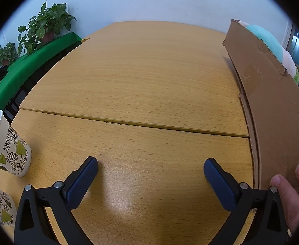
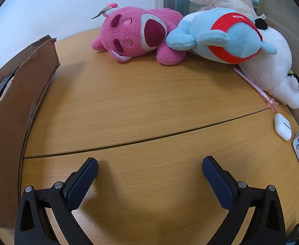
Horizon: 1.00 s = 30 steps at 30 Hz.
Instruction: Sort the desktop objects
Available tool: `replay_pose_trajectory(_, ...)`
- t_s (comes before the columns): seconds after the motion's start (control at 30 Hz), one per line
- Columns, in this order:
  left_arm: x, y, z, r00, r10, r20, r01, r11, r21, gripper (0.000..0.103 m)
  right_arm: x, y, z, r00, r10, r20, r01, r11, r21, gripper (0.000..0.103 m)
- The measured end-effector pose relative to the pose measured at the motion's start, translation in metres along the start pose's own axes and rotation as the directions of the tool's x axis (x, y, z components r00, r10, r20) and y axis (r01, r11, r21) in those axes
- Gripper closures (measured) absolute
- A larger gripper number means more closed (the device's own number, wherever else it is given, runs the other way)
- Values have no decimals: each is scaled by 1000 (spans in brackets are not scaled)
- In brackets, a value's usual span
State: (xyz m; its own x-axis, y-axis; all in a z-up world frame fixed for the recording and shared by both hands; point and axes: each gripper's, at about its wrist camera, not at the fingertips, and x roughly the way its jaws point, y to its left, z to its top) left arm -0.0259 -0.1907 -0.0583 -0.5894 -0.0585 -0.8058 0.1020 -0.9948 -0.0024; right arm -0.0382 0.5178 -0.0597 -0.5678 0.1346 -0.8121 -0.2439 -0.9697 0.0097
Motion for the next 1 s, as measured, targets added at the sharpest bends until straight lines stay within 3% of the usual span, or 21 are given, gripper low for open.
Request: replay_pose_trajectory(1.0, 5, 6, 4, 1000, 17, 0, -17, 1000, -25, 0, -1, -1, -1, 1000, 0, 0, 0, 1000, 0, 0)
